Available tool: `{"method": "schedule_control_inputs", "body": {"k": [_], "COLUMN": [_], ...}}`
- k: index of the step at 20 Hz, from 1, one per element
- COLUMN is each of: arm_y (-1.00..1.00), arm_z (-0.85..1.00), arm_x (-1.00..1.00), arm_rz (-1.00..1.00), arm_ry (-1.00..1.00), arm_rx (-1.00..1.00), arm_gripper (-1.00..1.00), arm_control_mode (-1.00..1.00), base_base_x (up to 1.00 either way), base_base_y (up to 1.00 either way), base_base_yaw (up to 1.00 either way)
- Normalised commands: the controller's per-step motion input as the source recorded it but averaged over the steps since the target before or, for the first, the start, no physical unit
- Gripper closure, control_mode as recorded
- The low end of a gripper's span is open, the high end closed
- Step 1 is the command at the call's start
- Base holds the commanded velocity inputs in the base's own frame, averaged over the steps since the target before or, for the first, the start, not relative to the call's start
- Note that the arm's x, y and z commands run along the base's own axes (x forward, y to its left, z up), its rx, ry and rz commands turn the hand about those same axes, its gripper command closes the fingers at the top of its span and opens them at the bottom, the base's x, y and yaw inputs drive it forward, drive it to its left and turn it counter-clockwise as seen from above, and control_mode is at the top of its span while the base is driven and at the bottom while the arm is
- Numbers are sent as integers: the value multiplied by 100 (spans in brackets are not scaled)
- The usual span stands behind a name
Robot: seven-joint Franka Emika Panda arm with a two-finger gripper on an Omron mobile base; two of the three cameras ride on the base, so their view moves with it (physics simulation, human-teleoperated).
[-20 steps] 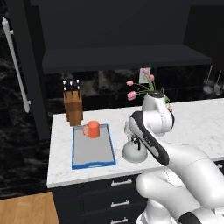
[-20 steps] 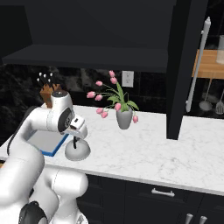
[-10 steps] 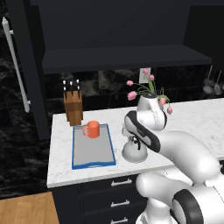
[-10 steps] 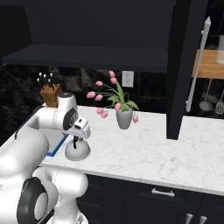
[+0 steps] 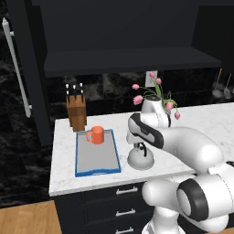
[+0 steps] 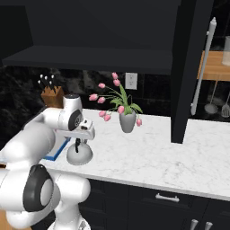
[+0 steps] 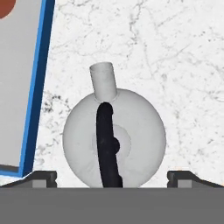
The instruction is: Pick the kettle from the counter and place it on the tray. Then pick the mug from the cabinet and place it on the tray. Then close the cabinet doors.
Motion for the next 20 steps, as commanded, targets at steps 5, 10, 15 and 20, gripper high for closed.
{"method": "schedule_control_inputs", "body": {"k": [5,10,15,20], "arm_y": [0,3,2,22], "arm_z": [-23,-20,0,1], "arm_x": [3,2,0,-1], "arm_rz": [11,7,2,0], "arm_ry": [1,0,0,0], "arm_rx": [0,0,0,0], "arm_gripper": [-100,100,100,100], "arm_control_mode": [-100,-100,-100,-100], "base_base_x": [0,0,0,0], "base_base_y": [0,0,0,0], "base_base_yaw": [0,0,0,0]}}
